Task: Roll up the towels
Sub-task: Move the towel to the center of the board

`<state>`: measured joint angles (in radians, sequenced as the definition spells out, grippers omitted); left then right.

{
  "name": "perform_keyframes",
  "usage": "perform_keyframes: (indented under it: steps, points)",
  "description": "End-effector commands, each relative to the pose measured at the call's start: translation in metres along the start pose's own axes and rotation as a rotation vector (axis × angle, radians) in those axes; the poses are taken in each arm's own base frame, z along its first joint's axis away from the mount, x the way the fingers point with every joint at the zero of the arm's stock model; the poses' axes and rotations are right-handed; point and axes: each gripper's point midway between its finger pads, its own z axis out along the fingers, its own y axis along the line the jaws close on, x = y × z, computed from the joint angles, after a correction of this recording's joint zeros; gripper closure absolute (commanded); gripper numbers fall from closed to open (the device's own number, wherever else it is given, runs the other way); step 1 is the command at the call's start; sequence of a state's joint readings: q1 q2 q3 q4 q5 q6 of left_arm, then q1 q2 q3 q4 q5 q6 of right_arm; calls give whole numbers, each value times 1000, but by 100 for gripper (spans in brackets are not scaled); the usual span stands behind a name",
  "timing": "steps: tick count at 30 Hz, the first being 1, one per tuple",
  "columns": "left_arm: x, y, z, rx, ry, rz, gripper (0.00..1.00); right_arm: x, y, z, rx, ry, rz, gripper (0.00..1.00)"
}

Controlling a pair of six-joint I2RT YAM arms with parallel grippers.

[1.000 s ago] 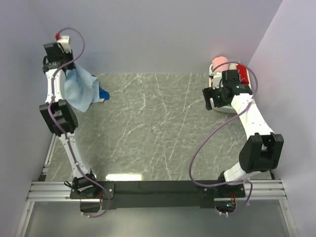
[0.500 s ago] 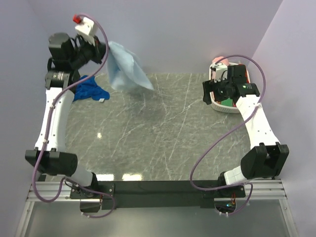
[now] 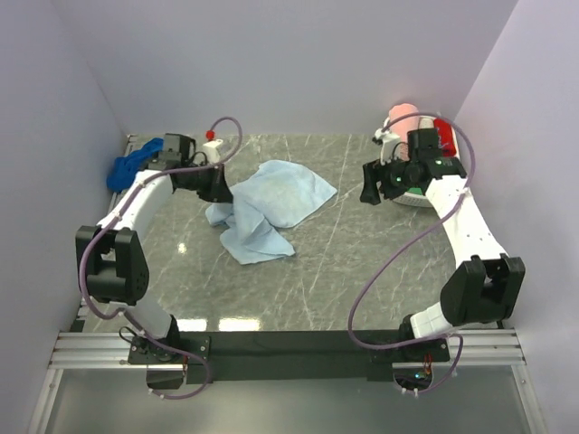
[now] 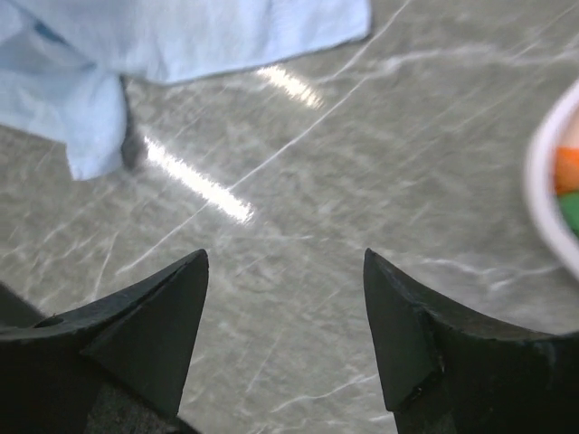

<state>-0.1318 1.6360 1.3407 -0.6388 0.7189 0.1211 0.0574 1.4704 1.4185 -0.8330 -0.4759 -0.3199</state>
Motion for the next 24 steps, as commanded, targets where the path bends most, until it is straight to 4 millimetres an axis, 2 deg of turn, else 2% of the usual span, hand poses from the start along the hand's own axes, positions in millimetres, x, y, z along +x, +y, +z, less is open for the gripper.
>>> perform_keyframes:
  steps: [1, 2, 3, 4, 5, 6, 7, 8, 9, 10, 11, 12, 13, 14, 15, 16, 17, 18, 19, 20, 21, 22, 24]
  points:
    - [-15, 35, -37, -65, -54, 56, 99, 16, 22, 22, -92, 42, 35, 26]
    - [-15, 59, -52, -90, -65, 72, 98, 18, 27, 29, -101, 53, 27, 30]
    - [-10, 71, -57, -102, -39, 64, 97, 12, 28, 36, -94, 42, 15, 32]
    - [-6, 87, -57, -114, 10, 34, 90, 14, 26, 49, -91, 67, 38, 33]
    - [1, 102, -64, -124, 39, 50, 83, 5, 26, 55, -75, 62, 30, 35]
    - [1, 116, -63, -115, 63, 52, 68, 4, 24, 68, -77, 84, 58, 37]
    - [9, 117, -67, -100, 100, 24, 59, -11, 21, 71, -68, 62, 60, 39]
    - [9, 124, -72, -106, 101, 26, 47, -16, 15, 77, -43, 64, 68, 40]
    - [8, 128, -73, -106, 98, 15, 41, -16, 10, 93, -32, 86, 104, 41]
    - [0, 127, -78, -107, 77, 23, 31, -20, 6, 100, -19, 88, 116, 41]
    - [-2, 127, -80, -113, 69, 23, 27, -37, 3, 103, -13, 62, 118, 42]
    - [-6, 122, -83, -119, 58, 41, 25, -31, 2, 121, -21, 99, 161, 43]
    - [-7, 119, -83, -127, 59, 46, 25, -41, 2, 125, -25, 85, 171, 43]
    - [-10, 119, -82, -145, 51, 62, 25, -42, 3, 132, -33, 93, 187, 44]
    - [-13, 112, -85, -158, 45, 78, 25, -35, 8, 148, -51, 127, 220, 44]
    - [-8, 107, -82, -157, 56, 79, 27, -34, 11, 155, -58, 136, 221, 45]
    - [-8, 101, -76, -161, 61, 108, 27, -36, 14, 161, -60, 138, 213, 46]
    - [-13, 89, -80, -178, 48, 148, 28, -30, 14, 172, -44, 159, 250, 46]
    - [-2, 85, -74, -177, 67, 152, 28, -29, 19, 178, -41, 167, 243, 47]
    - [0, 76, -68, -182, 80, 187, 28, -27, 20, 183, -37, 176, 245, 47]
    - [-7, 69, -71, -202, 49, 243, 28, -20, 19, 192, -28, 198, 261, 48]
    - [4, 64, -64, -193, 67, 248, 28, -20, 20, 197, -19, 201, 260, 49]
    - [8, 56, -60, -214, 66, 294, 28, -10, 22, 210, -16, 234, 280, 51]
